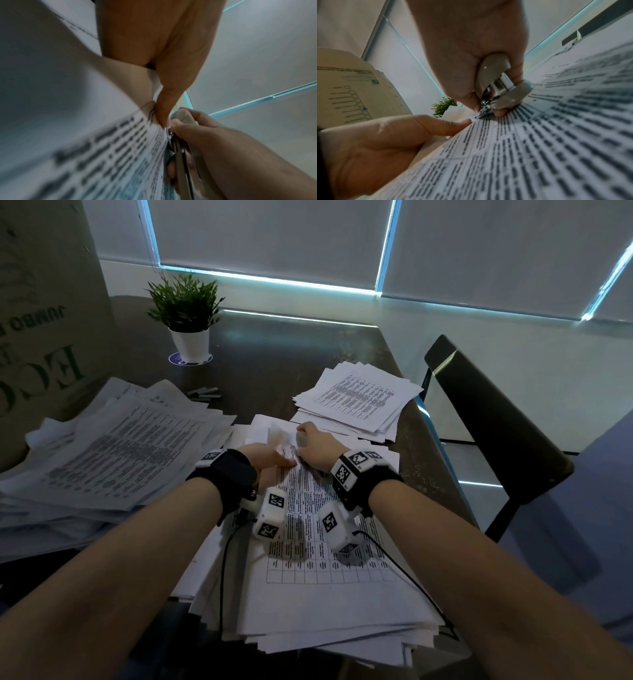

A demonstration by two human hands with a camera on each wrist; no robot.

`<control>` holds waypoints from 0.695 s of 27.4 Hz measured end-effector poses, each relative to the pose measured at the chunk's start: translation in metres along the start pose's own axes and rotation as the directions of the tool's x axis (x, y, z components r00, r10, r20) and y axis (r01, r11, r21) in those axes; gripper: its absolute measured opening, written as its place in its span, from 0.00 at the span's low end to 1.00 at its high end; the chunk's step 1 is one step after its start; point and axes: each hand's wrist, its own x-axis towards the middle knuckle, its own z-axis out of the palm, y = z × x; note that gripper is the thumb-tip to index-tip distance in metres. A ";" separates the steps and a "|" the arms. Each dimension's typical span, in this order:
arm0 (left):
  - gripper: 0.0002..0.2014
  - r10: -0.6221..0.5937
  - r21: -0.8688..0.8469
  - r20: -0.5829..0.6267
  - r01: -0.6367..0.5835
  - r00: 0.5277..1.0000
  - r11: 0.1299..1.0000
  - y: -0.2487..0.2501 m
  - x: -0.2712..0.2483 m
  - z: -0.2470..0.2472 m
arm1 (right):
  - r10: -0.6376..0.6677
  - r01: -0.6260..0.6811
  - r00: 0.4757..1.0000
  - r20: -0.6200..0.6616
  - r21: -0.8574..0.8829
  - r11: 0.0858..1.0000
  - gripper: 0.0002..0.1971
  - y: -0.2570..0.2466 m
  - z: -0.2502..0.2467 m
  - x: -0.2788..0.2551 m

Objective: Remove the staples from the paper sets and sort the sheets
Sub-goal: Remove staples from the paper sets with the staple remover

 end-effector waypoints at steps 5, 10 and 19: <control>0.10 0.005 -0.023 0.009 -0.005 1.000 1.000 0.000 0.004 -0.001 | -0.107 0.107 0.994 -0.024 -0.014 0.994 0.19 0.000 0.000 0.007; 0.09 0.032 -0.046 -0.029 -0.033 0.999 0.998 -0.001 0.006 0.002 | -0.101 0.100 0.992 -0.080 -0.023 0.995 0.16 -0.007 0.005 0.016; 0.12 0.072 -0.020 -0.103 -0.075 0.992 0.997 -0.006 0.015 0.001 | -0.231 0.230 0.968 -0.099 -0.024 0.973 0.09 0.005 0.000 0.024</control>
